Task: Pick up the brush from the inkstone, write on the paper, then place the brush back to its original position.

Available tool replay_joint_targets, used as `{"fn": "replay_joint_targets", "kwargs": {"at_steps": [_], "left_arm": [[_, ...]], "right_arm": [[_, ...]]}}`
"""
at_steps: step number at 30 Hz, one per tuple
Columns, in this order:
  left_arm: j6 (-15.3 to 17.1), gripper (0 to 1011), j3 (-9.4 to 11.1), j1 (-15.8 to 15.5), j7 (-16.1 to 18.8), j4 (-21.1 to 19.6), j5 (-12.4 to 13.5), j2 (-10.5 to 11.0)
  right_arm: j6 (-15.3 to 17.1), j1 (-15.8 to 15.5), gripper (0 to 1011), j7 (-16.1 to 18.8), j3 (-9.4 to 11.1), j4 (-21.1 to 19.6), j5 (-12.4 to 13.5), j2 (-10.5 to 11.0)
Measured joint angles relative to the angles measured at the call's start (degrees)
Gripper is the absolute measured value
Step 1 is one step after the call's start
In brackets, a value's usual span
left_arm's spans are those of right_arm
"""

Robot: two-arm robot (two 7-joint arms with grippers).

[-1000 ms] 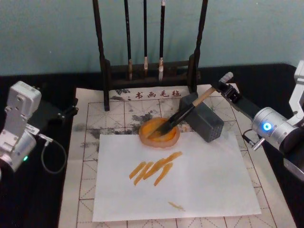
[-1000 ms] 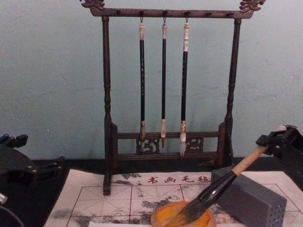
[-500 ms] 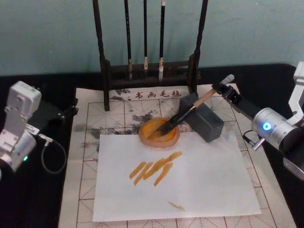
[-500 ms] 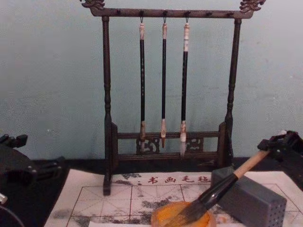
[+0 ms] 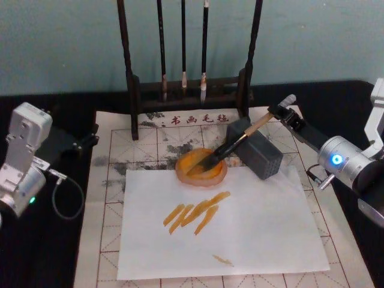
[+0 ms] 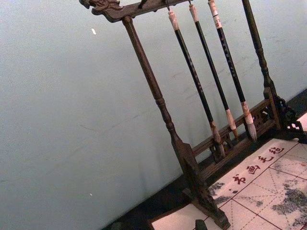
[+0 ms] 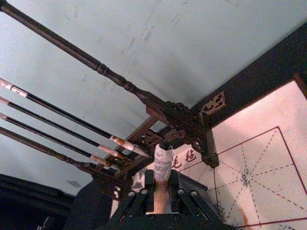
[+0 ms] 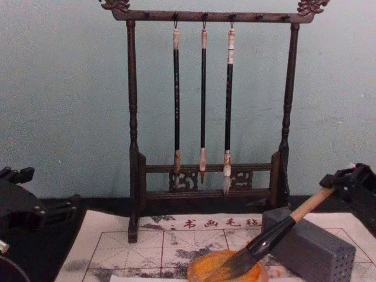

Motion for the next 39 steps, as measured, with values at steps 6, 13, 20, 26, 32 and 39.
{"fn": "replay_joint_targets", "kwargs": {"at_steps": [6,13,20,26,32,39], "left_arm": [[0.0,1001,0.0,0.0,0.0,0.0,0.0,0.0],[0.0,1001,0.0,0.0,0.0,0.0,0.0,0.0],[0.0,1001,0.0,0.0,0.0,0.0,0.0,0.0],[0.0,1001,0.0,0.0,0.0,0.0,0.0,0.0],[0.0,1001,0.0,0.0,0.0,0.0,0.0,0.0],[0.0,1001,0.0,0.0,0.0,0.0,0.0,0.0]], "right_arm": [[0.0,0.0,202,0.1,0.0,0.0,0.0,0.0],[0.0,0.0,202,0.1,0.1,-0.1,0.0,0.0],[-0.1,-0.1,236,0.1,0.1,-0.1,-0.1,0.0],[-0.1,-0.1,416,0.1,0.1,-0.1,-0.1,0.0],[-0.1,-0.1,572,0.2,0.1,-0.1,-0.1,0.0],[-0.1,-0.1,822,0.2,0.1,-0.1,-0.1,0.0]]}}
